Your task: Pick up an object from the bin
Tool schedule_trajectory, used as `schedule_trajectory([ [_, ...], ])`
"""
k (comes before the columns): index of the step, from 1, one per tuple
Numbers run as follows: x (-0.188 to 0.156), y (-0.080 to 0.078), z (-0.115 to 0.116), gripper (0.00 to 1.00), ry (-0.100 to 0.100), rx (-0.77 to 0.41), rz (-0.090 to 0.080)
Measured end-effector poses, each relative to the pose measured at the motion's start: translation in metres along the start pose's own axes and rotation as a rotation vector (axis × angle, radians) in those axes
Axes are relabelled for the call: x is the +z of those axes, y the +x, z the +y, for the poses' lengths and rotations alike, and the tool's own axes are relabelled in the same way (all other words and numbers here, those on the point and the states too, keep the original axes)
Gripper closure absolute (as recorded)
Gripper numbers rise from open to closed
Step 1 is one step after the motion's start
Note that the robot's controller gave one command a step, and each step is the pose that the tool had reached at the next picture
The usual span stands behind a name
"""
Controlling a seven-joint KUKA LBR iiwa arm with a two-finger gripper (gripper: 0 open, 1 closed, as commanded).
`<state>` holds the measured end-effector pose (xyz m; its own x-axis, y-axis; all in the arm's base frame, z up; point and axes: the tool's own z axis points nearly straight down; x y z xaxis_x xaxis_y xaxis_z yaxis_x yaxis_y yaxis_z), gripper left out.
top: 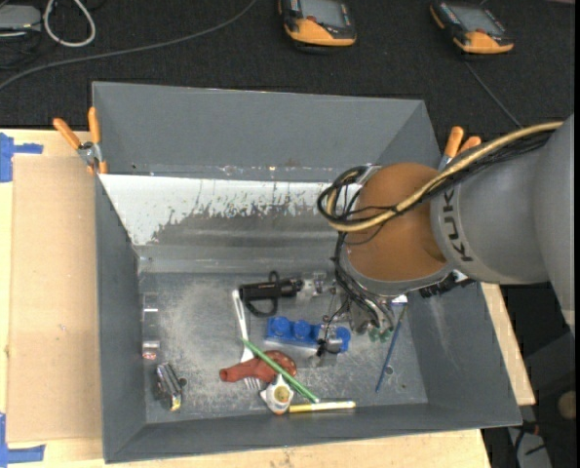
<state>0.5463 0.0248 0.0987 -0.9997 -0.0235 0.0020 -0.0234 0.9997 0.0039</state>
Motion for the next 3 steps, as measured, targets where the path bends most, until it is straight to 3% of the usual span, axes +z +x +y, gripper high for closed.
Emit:
schedule_trajectory([
  [1,0.0293,-0.0019,-0.0053,0.0,0.003,0.015,-0.003],
  [2,0.0277,0.0009,-0.0006,1.0,0.002,-0.123,-0.007],
  [3,0.0277,0.0009,-0.0007,1.0,0.002,-0.123,-0.007],
])
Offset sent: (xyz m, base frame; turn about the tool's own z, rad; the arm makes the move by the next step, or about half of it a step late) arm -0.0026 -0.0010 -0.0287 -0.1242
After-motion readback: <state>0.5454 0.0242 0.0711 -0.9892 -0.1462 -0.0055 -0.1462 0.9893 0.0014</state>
